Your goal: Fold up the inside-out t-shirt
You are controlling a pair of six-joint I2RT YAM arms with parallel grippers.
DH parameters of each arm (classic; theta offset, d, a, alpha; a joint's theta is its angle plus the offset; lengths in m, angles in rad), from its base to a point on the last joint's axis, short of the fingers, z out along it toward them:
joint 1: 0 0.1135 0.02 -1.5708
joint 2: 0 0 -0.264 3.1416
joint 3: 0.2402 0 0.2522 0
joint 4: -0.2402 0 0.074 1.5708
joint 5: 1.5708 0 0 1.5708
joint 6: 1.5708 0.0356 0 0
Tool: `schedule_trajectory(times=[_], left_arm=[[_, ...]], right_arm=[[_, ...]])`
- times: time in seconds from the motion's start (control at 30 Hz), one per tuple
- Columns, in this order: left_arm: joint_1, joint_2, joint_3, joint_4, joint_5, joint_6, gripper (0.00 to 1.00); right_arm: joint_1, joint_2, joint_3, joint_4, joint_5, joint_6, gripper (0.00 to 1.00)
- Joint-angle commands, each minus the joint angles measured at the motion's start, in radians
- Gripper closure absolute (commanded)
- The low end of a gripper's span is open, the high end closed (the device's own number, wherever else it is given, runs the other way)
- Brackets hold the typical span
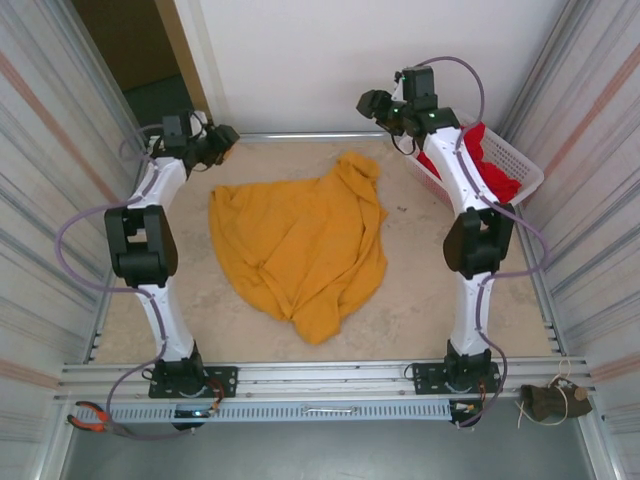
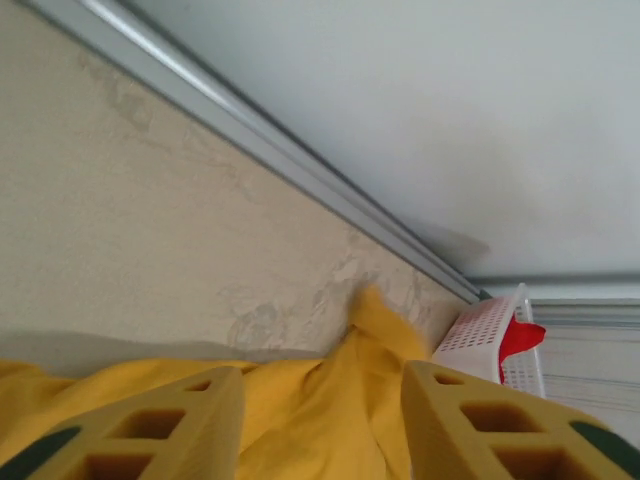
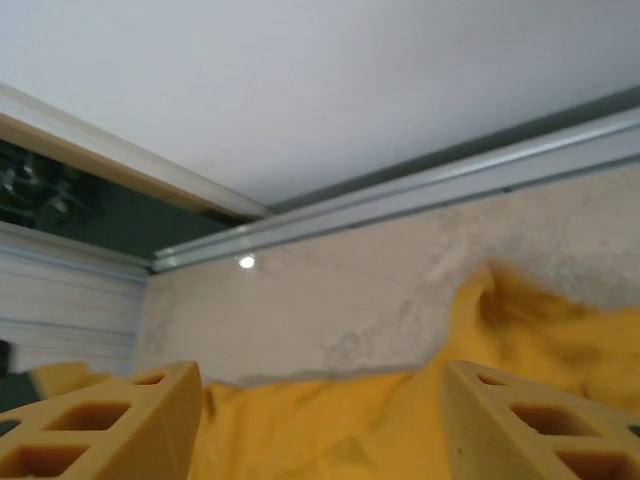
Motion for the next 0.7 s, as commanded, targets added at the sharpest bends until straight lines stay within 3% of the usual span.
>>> schedule_trajectory(times=[0.0,0.17,0.3,0.47,0.67], left_arm=[[0.004,-0.163,-0.018,-0.022,0.002,0.094,0.52],[-0.068,-0.499,-0.417,-0.028,-0.06,0.079,0.49],[-0.245,-0.791,-0.714,-0.129,-0.225,0.067,0.47],[-0.517,-1.039,-0.932,-0.304,-0.462,-0.016,0.46],[-0.713,-1.123,-1.16,-0.232,-0.539,-0.205,0.44]], right_arm=[[0.055,-0.171,0.001,-0.072,0.031,-0.082,0.37],[0.141,-0.527,-0.602,0.089,0.01,-0.002,0.36],[0.262,-0.781,-1.022,0.136,0.038,0.043,0.36],[0.469,-0.974,-1.333,0.122,0.104,0.089,0.31],[0.698,-0.971,-1.544,0.246,0.124,0.191,0.3]])
